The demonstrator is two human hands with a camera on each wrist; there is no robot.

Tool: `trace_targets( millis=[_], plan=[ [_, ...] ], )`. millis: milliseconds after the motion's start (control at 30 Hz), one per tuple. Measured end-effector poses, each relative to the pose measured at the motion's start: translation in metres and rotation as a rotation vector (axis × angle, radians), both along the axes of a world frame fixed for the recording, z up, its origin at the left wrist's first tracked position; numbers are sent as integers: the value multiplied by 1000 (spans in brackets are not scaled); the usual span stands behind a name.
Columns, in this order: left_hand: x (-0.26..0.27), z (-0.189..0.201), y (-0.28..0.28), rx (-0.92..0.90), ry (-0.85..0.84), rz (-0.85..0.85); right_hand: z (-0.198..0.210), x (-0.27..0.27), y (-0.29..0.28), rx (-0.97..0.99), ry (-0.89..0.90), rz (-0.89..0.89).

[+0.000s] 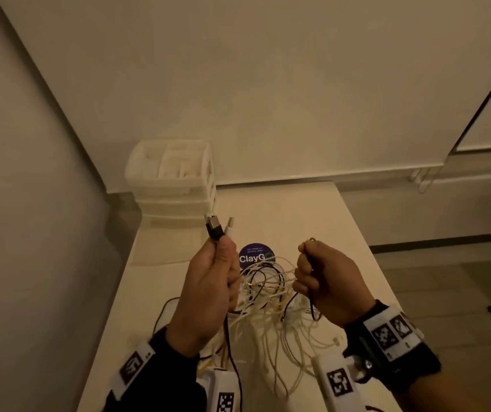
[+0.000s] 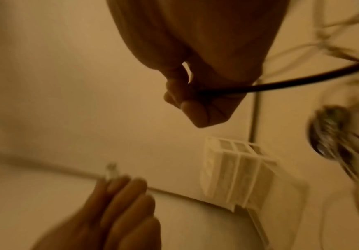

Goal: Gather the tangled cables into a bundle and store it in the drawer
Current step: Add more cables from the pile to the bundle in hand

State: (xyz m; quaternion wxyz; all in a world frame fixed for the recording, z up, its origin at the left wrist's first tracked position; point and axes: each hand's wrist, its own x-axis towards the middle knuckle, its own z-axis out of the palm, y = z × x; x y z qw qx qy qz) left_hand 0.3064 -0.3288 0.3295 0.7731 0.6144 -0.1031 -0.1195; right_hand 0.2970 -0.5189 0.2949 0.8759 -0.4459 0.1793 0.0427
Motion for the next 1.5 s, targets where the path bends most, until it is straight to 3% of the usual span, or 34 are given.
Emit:
trace_targets(
  millis=[133,300,467,600,733,933,1100,1267,1400,1500],
  plan=[
    [7,-1,1,2,38,24,30,-8,33,-293,-199,117],
    [4,-1,6,20,-21,6,35,-29,67,-868,-515,300],
    [1,-3,11,46,-89,75,27,-38,81,-1126,-587,359],
    [6,-7,19,72,-45,88,9,-40,83,-1287,-620,391],
    [5,-13,22,128,-128,108,4,-39,83,-1344,-676,399],
    [17,-3,49,-173,-41,128,-28,-43,66,-1180,-611,478],
    [29,5,86,-16,-124,136,-53,-46,35,-1239,-499,473],
    [14,-5,80,493,-348,124,-41,-34,30,-1282,-382,349],
    [-1,-21,49,555,-344,26,-16,-25,40,-1137,-306,247],
    [-6,-30,31,572,-400,0,3,-22,49,-985,-356,178]
  ],
)
